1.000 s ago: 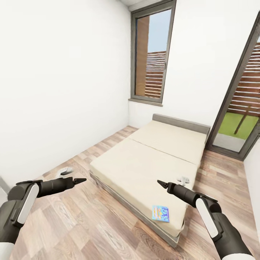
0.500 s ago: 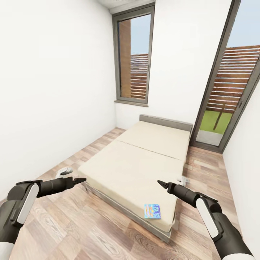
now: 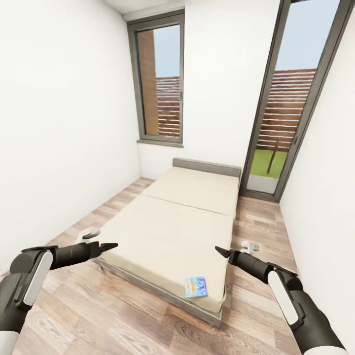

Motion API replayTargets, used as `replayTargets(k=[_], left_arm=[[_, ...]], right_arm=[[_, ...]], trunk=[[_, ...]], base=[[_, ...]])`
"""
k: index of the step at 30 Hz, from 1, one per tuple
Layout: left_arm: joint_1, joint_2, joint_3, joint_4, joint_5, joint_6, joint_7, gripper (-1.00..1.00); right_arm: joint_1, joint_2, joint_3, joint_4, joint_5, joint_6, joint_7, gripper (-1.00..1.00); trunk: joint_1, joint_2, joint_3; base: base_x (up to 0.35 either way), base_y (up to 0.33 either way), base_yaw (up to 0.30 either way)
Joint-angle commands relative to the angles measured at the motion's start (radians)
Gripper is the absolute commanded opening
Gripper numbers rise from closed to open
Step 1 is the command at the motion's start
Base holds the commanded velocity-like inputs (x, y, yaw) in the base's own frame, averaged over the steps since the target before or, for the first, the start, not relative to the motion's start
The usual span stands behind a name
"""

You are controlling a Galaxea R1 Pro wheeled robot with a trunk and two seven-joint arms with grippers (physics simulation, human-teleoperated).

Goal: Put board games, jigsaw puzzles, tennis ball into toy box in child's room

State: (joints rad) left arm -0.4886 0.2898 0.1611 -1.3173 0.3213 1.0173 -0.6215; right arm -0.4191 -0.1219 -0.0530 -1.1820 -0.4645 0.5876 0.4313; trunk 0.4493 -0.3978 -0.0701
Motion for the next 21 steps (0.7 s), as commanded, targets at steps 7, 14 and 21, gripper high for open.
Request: replayTargets(k=[7, 14, 21], left_arm=[[-0.001, 0.000, 0.001, -0.001, -0.003, 0.004, -0.007, 1.00], [-0.001, 0.000, 0.001, -0.002, -0.004, 0.004, -0.006, 1.00], [-0.001, 0.000, 0.001, -0.002, -0.003, 0.004, -0.007, 1.00]], right_arm=[[-0.001, 0.000, -0.002, 0.006, -0.005, 0.007, 0.001, 1.00], [-0.001, 0.000, -0.003, 0.009, -0.005, 0.006, 0.001, 1.00], [-0.001, 0.000, -0.003, 0.013, -0.005, 0.006, 0.001, 1.00]], trunk=[[0.001, -0.002, 0.004], [0.001, -0.002, 0.010], [0.001, -0.002, 0.016]], base=[[0.000, 0.089, -0.265], [0.000, 0.016, -0.263], [0.000, 0.003, -0.262]])
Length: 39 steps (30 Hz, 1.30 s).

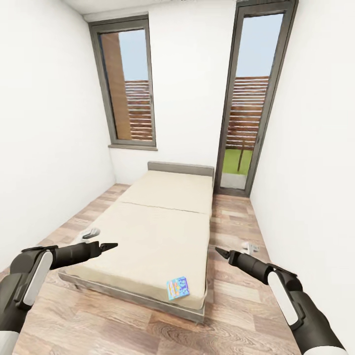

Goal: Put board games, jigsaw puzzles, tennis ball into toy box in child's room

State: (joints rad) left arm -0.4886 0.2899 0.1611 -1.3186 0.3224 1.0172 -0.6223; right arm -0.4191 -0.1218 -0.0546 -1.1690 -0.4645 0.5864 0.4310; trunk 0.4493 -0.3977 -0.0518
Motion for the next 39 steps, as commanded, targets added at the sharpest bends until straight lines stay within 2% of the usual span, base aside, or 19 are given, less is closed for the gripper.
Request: replayTargets(k=[1, 10, 20, 39], left_arm=[[-0.001, 0.000, 0.001, -0.001, -0.004, 0.004, -0.006, 1.00], [-0.001, 0.000, 0.002, -0.001, -0.004, 0.004, -0.006, 1.00], [-0.001, 0.000, 0.001, -0.001, -0.004, 0.005, -0.006, 1.00], [-0.001, 0.000, 0.001, -0.001, -0.004, 0.005, -0.006, 1.00]], right_arm=[[-0.001, 0.001, -0.002, 0.000, -0.004, 0.007, 0.002, 1.00], [-0.001, 0.001, -0.004, 0.002, -0.004, 0.007, 0.002, 1.00], [-0.001, 0.004, -0.026, 0.002, -0.003, 0.008, 0.003, 1.00], [-0.001, 0.007, -0.027, 0.001, -0.003, 0.012, 0.003, 1.00]], trunk=[[0.001, -0.002, -0.001], [0.001, -0.002, 0.006], [0.001, -0.002, 0.015], [0.001, -0.002, 0.010]], base=[[0.000, 0.001, -0.261], [0.000, 0.001, -0.261], [0.000, 0.091, -0.245], [0.000, 0.166, -0.030]])
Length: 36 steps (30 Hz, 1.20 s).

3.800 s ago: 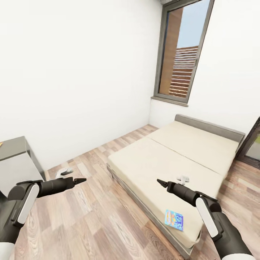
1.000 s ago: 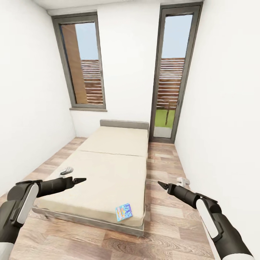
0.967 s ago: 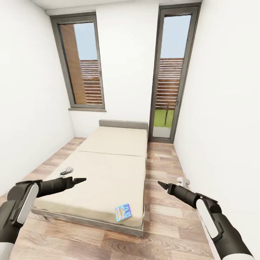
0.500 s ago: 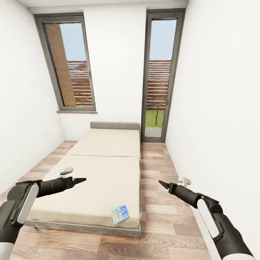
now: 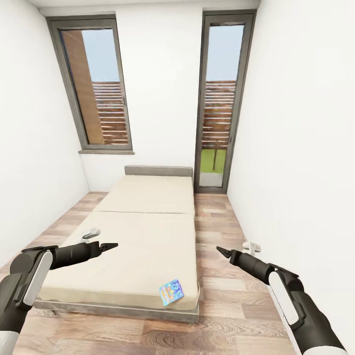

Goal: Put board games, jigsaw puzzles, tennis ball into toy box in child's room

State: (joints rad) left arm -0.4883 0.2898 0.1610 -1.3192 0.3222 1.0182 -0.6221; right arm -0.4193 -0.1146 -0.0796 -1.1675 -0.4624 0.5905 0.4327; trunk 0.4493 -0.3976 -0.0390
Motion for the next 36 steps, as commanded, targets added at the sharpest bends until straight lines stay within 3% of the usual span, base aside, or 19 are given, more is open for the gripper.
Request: replayTargets(k=[1, 36], left_arm=[[-0.001, 0.000, 0.001, 0.000, -0.004, 0.004, -0.006, 1.00], [-0.001, -0.001, -0.005, 0.000, -0.003, 0.005, -0.007, 1.00]], right_arm=[[-0.001, 0.000, -0.002, -0.001, -0.005, 0.008, 0.001, 1.00], [0.001, 0.000, -0.004, -0.007, -0.005, 0.011, -0.017, 1.00]], trunk=[[0.001, -0.002, -0.003], [0.001, -0.002, -0.006]], base=[[0.000, 0.170, -0.001], [0.000, 0.013, 0.000]])
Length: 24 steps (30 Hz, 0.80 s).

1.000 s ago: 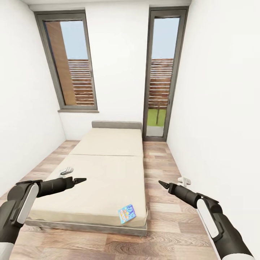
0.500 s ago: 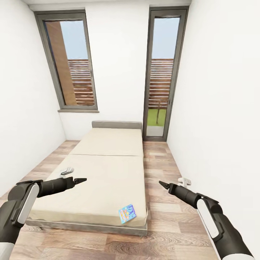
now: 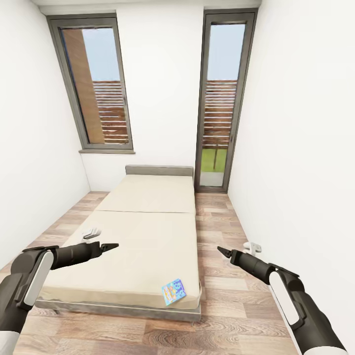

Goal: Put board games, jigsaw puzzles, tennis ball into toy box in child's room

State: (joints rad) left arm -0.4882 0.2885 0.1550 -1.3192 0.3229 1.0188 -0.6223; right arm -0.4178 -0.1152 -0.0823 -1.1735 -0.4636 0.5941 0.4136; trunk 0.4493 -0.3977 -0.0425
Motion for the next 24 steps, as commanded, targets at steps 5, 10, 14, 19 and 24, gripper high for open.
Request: replayTargets(k=[5, 10, 14, 19, 24], left_arm=[[-0.001, 0.000, -0.002, 0.000, -0.005, 0.004, -0.006, 1.00], [-0.001, 0.000, -0.001, 0.000, -0.004, 0.008, -0.006, 1.00], [-0.001, 0.000, -0.001, -0.002, -0.004, 0.012, -0.007, 1.00], [-0.001, -0.001, 0.000, 0.001, -0.002, 0.017, -0.006, 1.00], [-0.001, -0.011, -0.001, 0.002, -0.002, 0.019, -0.004, 1.00]], right_arm=[[-0.001, 0.000, -0.001, -0.001, -0.004, 0.007, 0.001, 1.00], [-0.001, 0.000, -0.001, 0.001, -0.005, 0.009, 0.000, 1.00], [-0.001, -0.001, -0.001, 0.003, -0.005, 0.009, 0.000, 1.00], [-0.001, 0.000, -0.001, 0.004, -0.006, 0.010, -0.003, 1.00], [-0.001, 0.000, -0.001, 0.005, -0.006, 0.011, -0.004, 1.00]], trunk=[[0.001, -0.002, -0.002], [0.001, -0.002, -0.002], [0.001, -0.002, -0.002], [0.001, -0.002, -0.002], [0.001, -0.002, -0.002]], base=[[0.000, -0.179, 0.000], [0.000, -0.267, 0.000], [0.000, -0.173, 0.000], [0.000, -0.050, 0.000], [0.000, -0.013, 0.000]])
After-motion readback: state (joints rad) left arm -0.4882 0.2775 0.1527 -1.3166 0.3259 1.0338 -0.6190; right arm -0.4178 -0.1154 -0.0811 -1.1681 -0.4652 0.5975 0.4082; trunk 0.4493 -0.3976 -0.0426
